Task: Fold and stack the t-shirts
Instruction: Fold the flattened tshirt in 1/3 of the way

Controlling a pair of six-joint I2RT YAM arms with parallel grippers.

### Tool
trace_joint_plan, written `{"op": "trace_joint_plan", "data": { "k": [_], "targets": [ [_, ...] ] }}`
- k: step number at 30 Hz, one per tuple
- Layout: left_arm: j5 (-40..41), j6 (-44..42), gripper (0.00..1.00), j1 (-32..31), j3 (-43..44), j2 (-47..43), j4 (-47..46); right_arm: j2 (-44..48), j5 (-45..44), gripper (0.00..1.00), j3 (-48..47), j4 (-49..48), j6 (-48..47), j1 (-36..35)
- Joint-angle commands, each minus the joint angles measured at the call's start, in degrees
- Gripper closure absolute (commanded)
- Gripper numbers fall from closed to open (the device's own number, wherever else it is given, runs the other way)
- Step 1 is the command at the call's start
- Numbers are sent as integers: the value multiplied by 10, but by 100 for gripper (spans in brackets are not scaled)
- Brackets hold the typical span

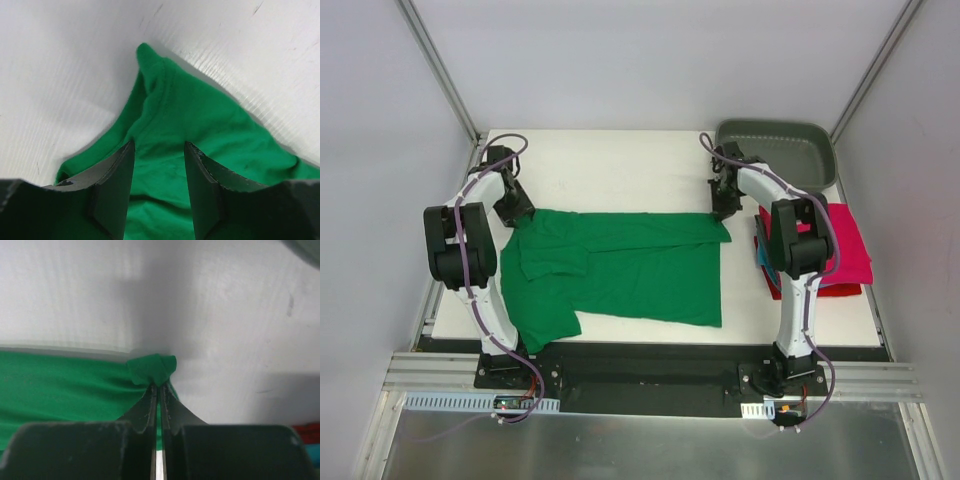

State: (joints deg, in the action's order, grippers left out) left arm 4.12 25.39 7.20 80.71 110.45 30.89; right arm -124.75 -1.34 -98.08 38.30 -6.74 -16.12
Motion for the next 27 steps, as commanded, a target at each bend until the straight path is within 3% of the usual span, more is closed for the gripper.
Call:
{"op": "trace_joint_plan", "data": {
  "k": [1,18,21,27],
  "targets": [
    [-23,-24,57,-3,-17,-16,20,71,-49,99,43,-26,38,33],
    [-137,-27,62,-24,-30,-1,2,77,-31,97,78,-56,38,57],
    [-128,-24,63,-24,-64,-30,3,77,-33,97,79,-55,37,57],
    [-28,-14,59,-25,-107,-92,8,81,-39,96,99,-74,33,57]
  ]
}}
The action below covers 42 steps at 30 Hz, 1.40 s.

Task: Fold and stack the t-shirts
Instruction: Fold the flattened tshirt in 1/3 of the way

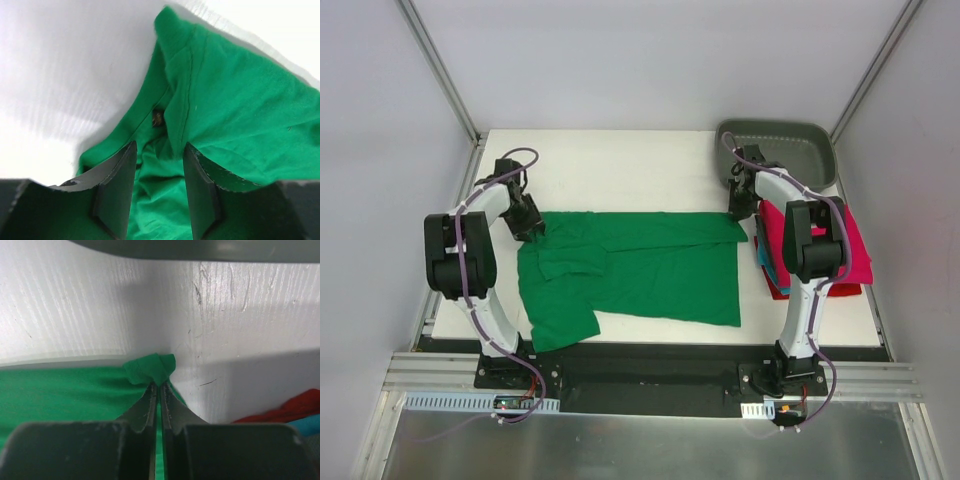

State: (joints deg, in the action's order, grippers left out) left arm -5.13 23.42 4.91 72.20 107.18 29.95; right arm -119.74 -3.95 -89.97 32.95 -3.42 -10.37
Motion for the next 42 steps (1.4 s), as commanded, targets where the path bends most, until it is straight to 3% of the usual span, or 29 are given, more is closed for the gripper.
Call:
{"op": "trace_joint_plan", "data": {
  "k": [1,6,11,15,27,37,42],
  "targets": [
    [60,5,57,-2,-29,-60,18,31,-1,96,22,-27,4,3],
    [24,10,57,-4,-55,-69,17,44,68,96,59,-81,11,9],
    [15,22,55,-12,-70,-110,18,54,64,94,72,-92,16,10],
    [48,37,47,-41,-90,-161,18,64,75,91,88,-109,21,16],
    [102,86,47,-47,-188,-231,19,69,99,90,100,-120,19,22],
    [32,94,62,-67,-222,-231,-20,86,74,89,104,-116,10,22],
    [35,94,66,-69,-234,-217,-21,85,65,89,100,-110,9,22]
  ]
}}
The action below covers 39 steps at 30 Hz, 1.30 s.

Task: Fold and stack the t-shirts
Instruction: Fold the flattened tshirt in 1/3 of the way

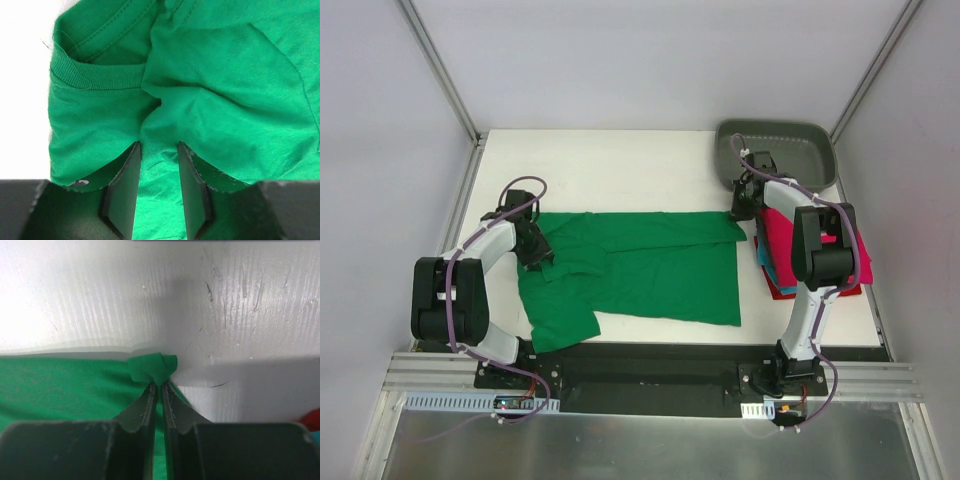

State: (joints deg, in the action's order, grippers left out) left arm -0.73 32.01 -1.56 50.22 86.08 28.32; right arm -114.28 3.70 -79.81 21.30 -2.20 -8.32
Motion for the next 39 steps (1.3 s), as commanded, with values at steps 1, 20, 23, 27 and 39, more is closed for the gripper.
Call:
{"op": "trace_joint_plan", "data": {
  "k": [1,20,23,27,39],
  "targets": [
    [-8,8,67,-4,-17,-6,-5,29,-13,89,-3,8,-4,1],
    [4,26,100,-3,-4,-72,3,51,-47,70,-21,59,-1,1],
    [4,25,100,-4,2,-79,8,76,-42,60,-14,77,2,1],
    [13,26,100,-3,8,-87,10,99,-43,56,0,105,8,1],
    [8,24,100,-3,9,-89,10,98,-49,66,48,145,19,1]
  ]
}}
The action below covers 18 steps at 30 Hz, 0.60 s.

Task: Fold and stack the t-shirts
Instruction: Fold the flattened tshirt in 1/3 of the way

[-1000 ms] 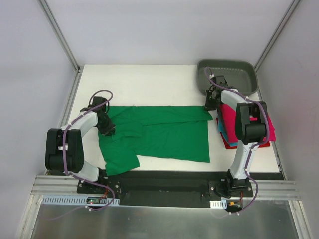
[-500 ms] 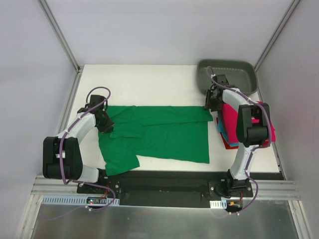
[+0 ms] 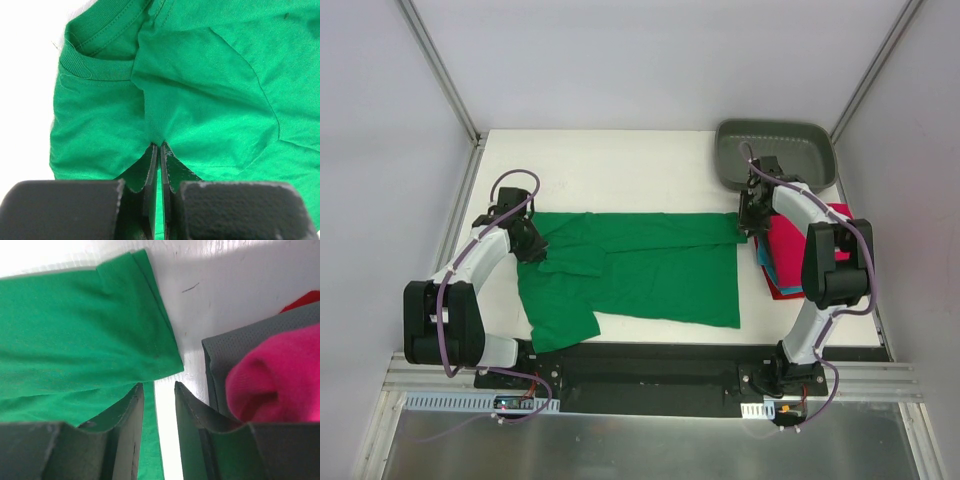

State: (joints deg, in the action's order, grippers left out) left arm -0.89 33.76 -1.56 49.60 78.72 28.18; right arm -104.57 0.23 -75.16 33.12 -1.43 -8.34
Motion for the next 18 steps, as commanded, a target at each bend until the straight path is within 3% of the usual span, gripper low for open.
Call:
{"op": "trace_joint_plan", "data": {
  "k": [1,18],
  "targets": [
    [10,7,100,-4,15,-14,11,-3,-18,66,2,26,12,1],
    [0,5,100,-3,13,-8,11,-62,-40,68,-2,12,33,-7]
  ]
}}
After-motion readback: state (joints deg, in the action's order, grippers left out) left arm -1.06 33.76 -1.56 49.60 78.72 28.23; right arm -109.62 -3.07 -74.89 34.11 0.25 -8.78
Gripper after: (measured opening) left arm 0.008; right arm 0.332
